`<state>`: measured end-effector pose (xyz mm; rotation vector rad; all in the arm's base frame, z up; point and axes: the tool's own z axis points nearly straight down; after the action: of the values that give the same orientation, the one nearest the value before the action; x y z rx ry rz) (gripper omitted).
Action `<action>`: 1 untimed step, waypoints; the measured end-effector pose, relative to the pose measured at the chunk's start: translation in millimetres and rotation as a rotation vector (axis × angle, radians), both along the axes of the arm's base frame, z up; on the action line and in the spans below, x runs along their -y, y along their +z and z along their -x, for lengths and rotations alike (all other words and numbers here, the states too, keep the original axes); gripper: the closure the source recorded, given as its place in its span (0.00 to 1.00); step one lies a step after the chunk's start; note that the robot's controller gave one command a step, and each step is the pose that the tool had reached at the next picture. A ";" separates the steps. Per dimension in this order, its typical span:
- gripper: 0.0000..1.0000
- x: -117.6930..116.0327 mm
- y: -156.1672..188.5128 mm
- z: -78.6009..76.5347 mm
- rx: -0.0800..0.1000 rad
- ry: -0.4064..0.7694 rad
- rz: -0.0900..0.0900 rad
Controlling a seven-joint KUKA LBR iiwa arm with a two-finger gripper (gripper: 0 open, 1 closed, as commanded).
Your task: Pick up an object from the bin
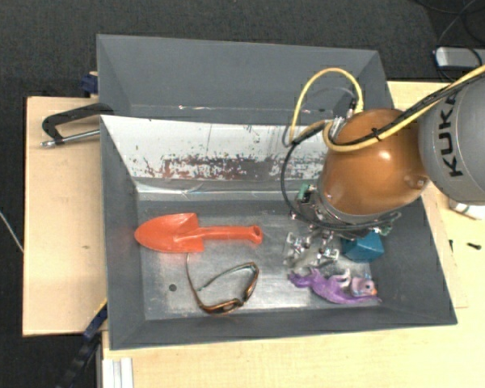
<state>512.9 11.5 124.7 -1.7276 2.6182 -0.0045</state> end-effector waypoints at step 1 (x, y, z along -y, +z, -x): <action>0.00 9.2 35.0 -4.1 0.001 0.133 0.000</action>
Offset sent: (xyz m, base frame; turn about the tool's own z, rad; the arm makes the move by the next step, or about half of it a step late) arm 0.0000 0.0000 0.0000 0.0000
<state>517.0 2.3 159.7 -1.8977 2.4963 -0.0052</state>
